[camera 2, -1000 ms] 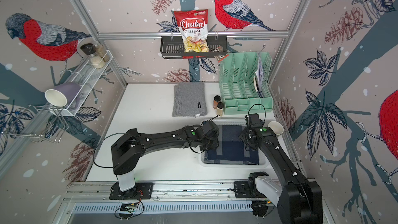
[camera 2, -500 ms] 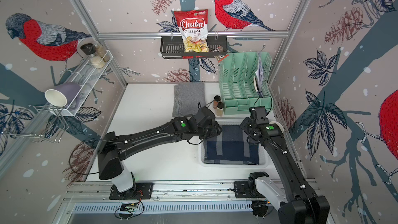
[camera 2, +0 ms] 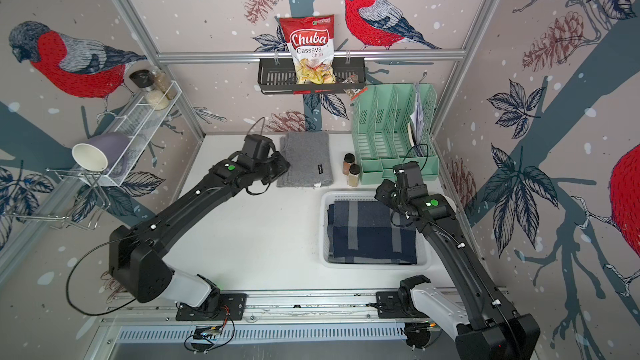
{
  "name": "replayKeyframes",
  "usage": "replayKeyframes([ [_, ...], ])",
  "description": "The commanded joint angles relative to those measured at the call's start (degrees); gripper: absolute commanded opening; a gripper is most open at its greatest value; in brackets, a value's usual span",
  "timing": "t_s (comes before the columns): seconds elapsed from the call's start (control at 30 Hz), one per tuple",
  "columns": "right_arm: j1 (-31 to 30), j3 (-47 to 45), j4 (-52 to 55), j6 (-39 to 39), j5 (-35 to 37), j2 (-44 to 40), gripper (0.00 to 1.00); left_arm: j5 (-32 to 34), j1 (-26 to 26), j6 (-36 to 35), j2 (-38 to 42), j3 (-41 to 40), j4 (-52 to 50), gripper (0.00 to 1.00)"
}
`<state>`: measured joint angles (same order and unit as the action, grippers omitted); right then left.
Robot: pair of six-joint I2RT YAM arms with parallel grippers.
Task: Put the folded scarf in the basket
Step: Move the scarf to the center of the board.
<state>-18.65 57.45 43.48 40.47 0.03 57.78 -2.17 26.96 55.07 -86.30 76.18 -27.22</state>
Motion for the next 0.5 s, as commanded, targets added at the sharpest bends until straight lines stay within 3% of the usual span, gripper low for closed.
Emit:
replayKeyframes([
  [0.0,-1.18,0.73,-2.33,0.49,0.51,0.79,0.58,-5.77,-7.79,-4.49,-2.65,-1.49,3.02,0.24],
  [0.13,-1.73,1.16,-2.52,0.58,0.38,1.46,0.57,-10.92,-14.69,-5.73,-9.93,-1.28,7.48,0.19],
  [0.23,-1.8,1.08,-2.44,0.79,0.57,1.35,0.57,-12.15,-16.81,-7.48,-17.35,2.08,8.46,0.15],
  [0.47,-1.57,1.37,-1.86,0.98,1.0,1.46,0.57,-15.97,-18.32,-10.09,-37.05,17.68,7.39,0.26],
])
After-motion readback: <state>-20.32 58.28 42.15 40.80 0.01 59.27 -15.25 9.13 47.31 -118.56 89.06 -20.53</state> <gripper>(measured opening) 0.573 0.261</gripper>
